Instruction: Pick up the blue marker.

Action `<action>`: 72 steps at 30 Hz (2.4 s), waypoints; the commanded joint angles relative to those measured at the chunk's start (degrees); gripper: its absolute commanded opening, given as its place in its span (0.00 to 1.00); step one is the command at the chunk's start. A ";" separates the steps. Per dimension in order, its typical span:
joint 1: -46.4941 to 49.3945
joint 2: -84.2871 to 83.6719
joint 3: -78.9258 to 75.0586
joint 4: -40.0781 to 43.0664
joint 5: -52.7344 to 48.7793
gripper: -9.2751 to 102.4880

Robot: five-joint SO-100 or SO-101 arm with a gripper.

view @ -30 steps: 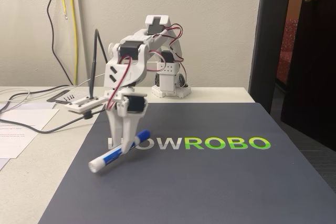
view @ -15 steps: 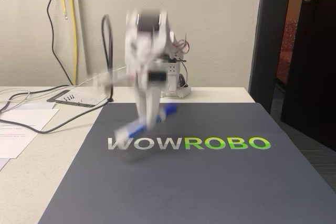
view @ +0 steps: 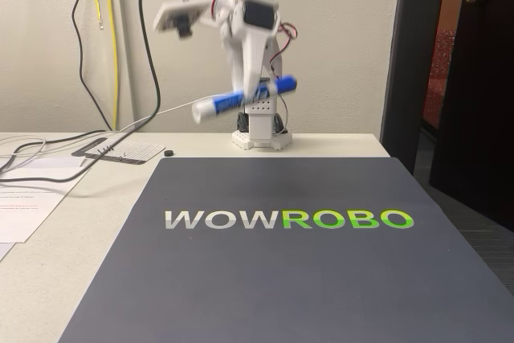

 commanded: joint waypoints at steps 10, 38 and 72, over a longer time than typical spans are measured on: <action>-5.27 28.56 24.43 10.11 8.17 0.08; -13.97 91.85 122.17 -43.59 27.33 0.08; 3.52 106.44 148.01 -61.44 22.68 0.08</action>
